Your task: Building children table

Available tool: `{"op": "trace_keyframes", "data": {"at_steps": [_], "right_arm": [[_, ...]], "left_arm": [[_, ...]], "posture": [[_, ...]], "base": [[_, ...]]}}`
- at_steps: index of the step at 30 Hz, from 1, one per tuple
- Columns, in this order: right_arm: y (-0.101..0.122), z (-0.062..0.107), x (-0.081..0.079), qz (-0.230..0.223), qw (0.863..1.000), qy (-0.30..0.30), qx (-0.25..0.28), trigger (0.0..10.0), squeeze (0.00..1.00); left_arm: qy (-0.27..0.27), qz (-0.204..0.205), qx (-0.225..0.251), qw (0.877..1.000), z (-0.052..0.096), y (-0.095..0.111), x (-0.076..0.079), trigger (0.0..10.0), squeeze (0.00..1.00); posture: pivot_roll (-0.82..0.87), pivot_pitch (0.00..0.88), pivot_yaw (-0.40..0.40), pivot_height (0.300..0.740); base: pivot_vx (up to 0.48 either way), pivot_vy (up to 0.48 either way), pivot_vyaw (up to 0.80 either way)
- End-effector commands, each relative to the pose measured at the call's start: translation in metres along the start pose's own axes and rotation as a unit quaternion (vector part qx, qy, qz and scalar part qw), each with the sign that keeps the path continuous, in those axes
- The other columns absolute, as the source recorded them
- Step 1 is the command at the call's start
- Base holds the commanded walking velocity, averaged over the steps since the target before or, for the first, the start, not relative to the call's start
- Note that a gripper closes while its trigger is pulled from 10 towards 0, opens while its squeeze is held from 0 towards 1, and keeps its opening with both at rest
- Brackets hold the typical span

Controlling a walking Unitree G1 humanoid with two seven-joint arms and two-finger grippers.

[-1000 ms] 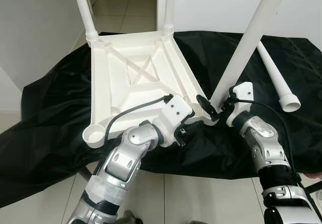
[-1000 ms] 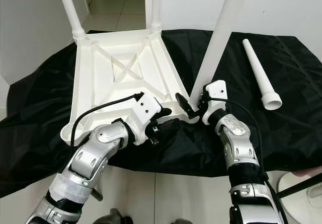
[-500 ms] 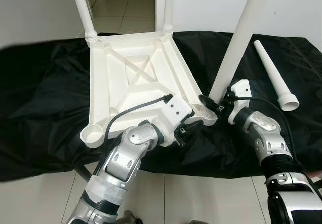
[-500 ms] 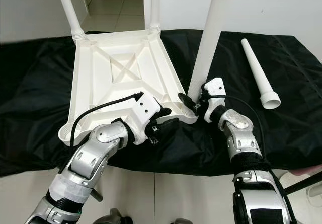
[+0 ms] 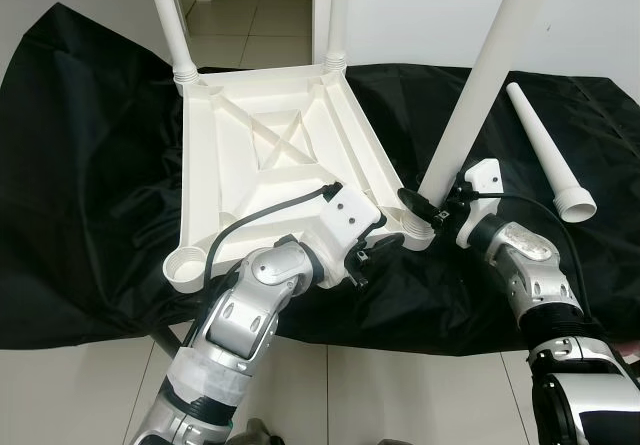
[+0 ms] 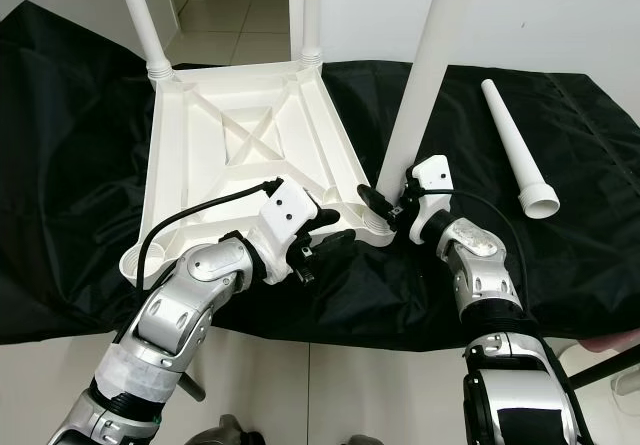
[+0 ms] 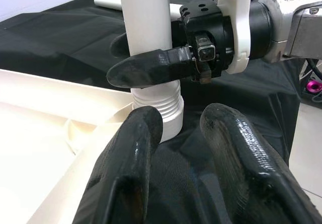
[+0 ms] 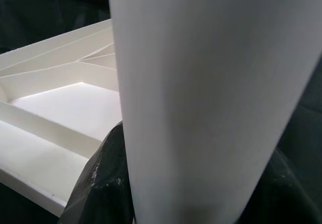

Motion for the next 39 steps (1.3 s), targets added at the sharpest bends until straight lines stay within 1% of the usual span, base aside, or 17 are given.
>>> {"op": "trace_keyframes", "data": {"at_steps": [1, 14, 15, 18, 21, 22, 25, 27, 29, 30, 31, 32, 34, 35, 36, 38, 39], "right_arm": [[-0.0302, 0.0026, -0.0046, -0.046, 0.998, -0.001, -0.051, 10.0, 0.00], [-0.0363, 0.0019, -0.0037, -0.069, 0.996, -0.015, -0.055, 10.0, 0.00], [-0.0374, 0.0021, -0.0028, -0.072, 0.996, -0.023, -0.054, 10.0, 0.00], [-0.0381, 0.0018, 0.0019, -0.078, 0.993, -0.083, -0.033, 10.0, 0.00], [-0.0384, 0.0017, 0.0027, -0.079, 0.992, -0.092, -0.032, 10.0, 0.00], [-0.0390, 0.0014, 0.0036, -0.075, 0.991, -0.110, -0.029, 10.0, 0.00], [-0.0390, 0.0007, 0.0036, -0.076, 0.989, -0.127, -0.023, 10.0, 0.00], [-0.0359, -0.0018, -0.0009, -0.080, 0.982, -0.170, 0.002, 10.0, 0.00], [-0.0347, -0.0023, -0.0023, -0.081, 0.981, -0.176, 0.007, 10.0, 0.00], [-0.0357, -0.0022, -0.0020, -0.090, 0.977, -0.193, 0.007, 10.0, 0.00], [-0.0359, -0.0016, -0.0008, -0.087, 0.973, -0.213, 0.007, 10.0, 0.00], [-0.0359, -0.0016, -0.0008, -0.087, 0.973, -0.213, 0.007, 10.0, 0.00], [-0.0370, 0.0000, 0.0008, -0.084, 0.965, -0.250, 0.005, 10.0, 0.00], [-0.0370, 0.0000, 0.0008, -0.084, 0.965, -0.250, 0.005, 10.0, 0.00], [-0.0379, 0.0007, 0.0008, -0.088, 0.959, -0.268, 0.005, 10.0, 0.00], [-0.0376, -0.0007, -0.0037, -0.098, 0.950, -0.296, 0.007, 10.0, 0.00], [-0.0376, -0.0007, -0.0037, -0.098, 0.950, -0.296, 0.007, 10.0, 0.00]], "left_arm": [[0.027, -0.003, -0.004, 1.000, 0.0007, 0.0018, -0.0076, 10.0, 0.00], [0.028, 0.000, -0.004, 1.000, 0.0009, 0.0022, -0.0060, 10.0, 0.00], [0.028, 0.000, -0.004, 1.000, 0.0008, 0.0021, -0.0058, 10.0, 0.00], [0.027, 0.001, -0.003, 1.000, 0.0016, 0.0018, -0.0040, 10.0, 0.00], [0.027, 0.001, -0.003, 1.000, 0.0016, 0.0018, -0.0039, 10.0, 0.00], [0.027, 0.001, -0.003, 1.000, 0.0018, 0.0017, -0.0034, 10.0, 0.00], [0.026, 0.002, -0.003, 1.000, 0.0017, 0.0015, -0.0030, 10.0, 0.00], [0.023, 0.003, -0.003, 1.000, 0.0015, 0.0015, -0.0009, 10.0, 0.00], [0.023, 0.003, -0.003, 1.000, 0.0015, 0.0015, -0.0005, 10.0, 0.00], [0.022, 0.003, -0.002, 1.000, 0.0014, 0.0015, 0.0000, 10.0, 0.00], [0.022, 0.004, -0.002, 1.000, 0.0013, 0.0015, 0.0003, 10.0, 0.00], [0.022, 0.004, -0.002, 1.000, 0.0013, 0.0015, 0.0003, 10.0, 0.00], [0.021, 0.005, -0.002, 1.000, 0.0012, 0.0013, 0.0010, 10.0, 0.00], [0.021, 0.005, -0.002, 1.000, 0.0012, 0.0013, 0.0010, 10.0, 0.00], [0.021, 0.005, -0.002, 1.000, 0.0011, 0.0013, 0.0013, 10.0, 0.00], [0.021, 0.004, -0.002, 1.000, 0.0009, 0.0013, 0.0018, 10.0, 0.00], [0.021, 0.004, -0.002, 1.000, 0.0009, 0.0013, 0.0018, 10.0, 0.00]], "posture": [[-0.04, 0.000, 0.065, 0.740], [-0.04, 0.000, 0.057, 0.740], [-0.04, 0.000, 0.057, 0.740], [-0.04, 0.000, 0.046, 0.740], [-0.04, 0.000, 0.046, 0.740], [-0.04, 0.000, 0.042, 0.740], [-0.04, 0.000, 0.042, 0.740], [-0.04, 0.000, 0.036, 0.740], [-0.04, 0.000, 0.036, 0.740], [-0.04, 0.000, 0.033, 0.740], [-0.04, 0.000, 0.033, 0.740], [-0.04, 0.000, 0.033, 0.740], [-0.04, 0.000, 0.028, 0.740], [-0.04, 0.000, 0.028, 0.740], [-0.04, 0.000, 0.026, 0.740], [-0.04, 0.000, 0.026, 0.740], [-0.04, 0.000, 0.026, 0.740]], "base": [[0.000, 0.000, 0.00], [0.000, 0.000, 0.00], [0.000, 0.000, 0.00], [0.000, 0.000, 0.00], [0.000, 0.000, 0.00], [0.000, 0.000, 0.00], [0.000, 0.000, 0.00], [0.000, 0.000, 0.00], [0.000, 0.000, 0.00], [0.000, 0.000, 0.00], [0.000, 0.000, 0.00], [0.000, 0.000, 0.00], [0.000, 0.000, 0.00], [0.000, 0.000, 0.00], [0.000, 0.000, 0.00], [0.000, 0.000, 0.00], [0.000, 0.000, 0.00]]}}
Point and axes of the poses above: a point about 5 cm out from each wrist's last joint towards the gripper, its own z axis pointing back from the gripper into the wrist, its own y axis along the axis of the wrist's last joint, x = y × z, the point moved 4 cm from there along -z, pointing out of the wrist towards the gripper, and after that the axes turned 6 degrees about -z, right-handed, at the moved point
